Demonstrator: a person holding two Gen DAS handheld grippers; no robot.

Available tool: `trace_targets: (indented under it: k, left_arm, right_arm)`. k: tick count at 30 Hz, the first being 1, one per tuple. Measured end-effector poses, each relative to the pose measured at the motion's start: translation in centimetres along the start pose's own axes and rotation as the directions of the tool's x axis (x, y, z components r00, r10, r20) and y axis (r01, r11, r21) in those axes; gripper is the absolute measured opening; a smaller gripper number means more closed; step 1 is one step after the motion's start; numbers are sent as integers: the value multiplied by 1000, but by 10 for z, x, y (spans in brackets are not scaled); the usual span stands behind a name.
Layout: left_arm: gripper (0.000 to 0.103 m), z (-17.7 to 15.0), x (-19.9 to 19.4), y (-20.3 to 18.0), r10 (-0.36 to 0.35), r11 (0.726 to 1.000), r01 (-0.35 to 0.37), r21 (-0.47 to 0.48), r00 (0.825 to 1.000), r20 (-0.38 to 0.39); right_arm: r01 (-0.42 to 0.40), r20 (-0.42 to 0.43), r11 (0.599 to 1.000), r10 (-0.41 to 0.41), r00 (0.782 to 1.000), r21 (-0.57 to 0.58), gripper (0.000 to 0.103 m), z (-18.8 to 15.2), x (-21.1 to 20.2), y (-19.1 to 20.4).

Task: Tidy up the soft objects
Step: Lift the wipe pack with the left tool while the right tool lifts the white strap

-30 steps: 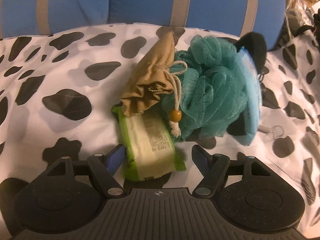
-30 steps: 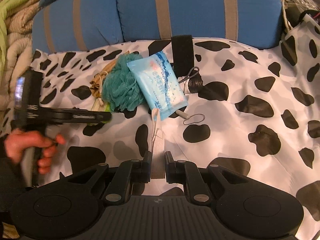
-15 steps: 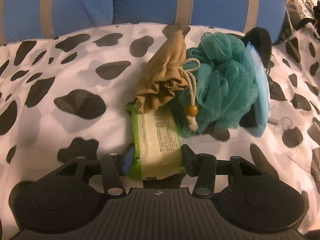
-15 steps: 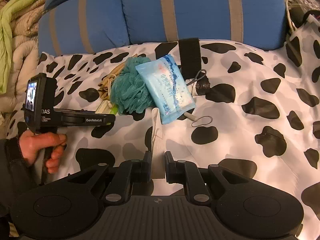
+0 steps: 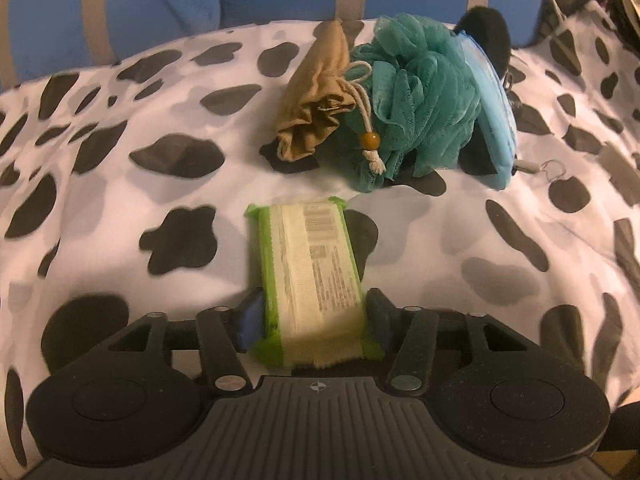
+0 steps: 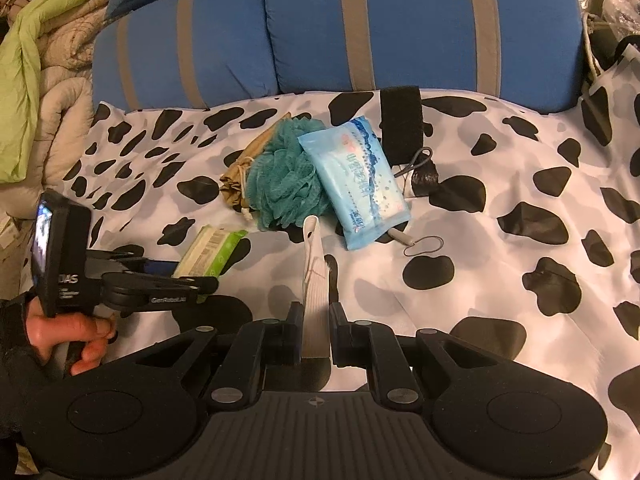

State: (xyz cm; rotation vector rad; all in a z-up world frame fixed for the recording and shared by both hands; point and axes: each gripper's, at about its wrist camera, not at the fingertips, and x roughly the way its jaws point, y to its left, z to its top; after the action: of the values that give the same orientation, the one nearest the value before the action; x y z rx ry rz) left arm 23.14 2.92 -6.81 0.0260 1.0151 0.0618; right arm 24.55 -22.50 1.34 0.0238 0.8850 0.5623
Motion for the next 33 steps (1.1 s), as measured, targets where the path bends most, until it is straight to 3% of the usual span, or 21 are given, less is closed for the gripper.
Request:
trace_targets:
  k: [5,7,13,18,33]
  left_arm:
    - [58,7,9,3,-10,999,11,-32,999,43]
    - [49,8,10,5,-3,999,5,-44,999,40]
    - [48,7,2,11,-32,998,33,-58,999,24]
    - [48,2,-19,13,-36,998,38,-41,998,47]
    - [48,-27,-88,12,-140,989,144,-28,983,122]
  right_arm:
    - [20,-5,999,-20,1000,26,16,-9,-4,-5]
    - [25,-5,999,-25,1000,35,16,-12,-6,-6]
    - [33,-1,999,-33,999,34,16,-11,-6,-3]
    - [30,2,999,-30,1000,18,16,-11,-6,4]
    - [22,-16,1000,-22,1000,-3,16,-28,-10,23]
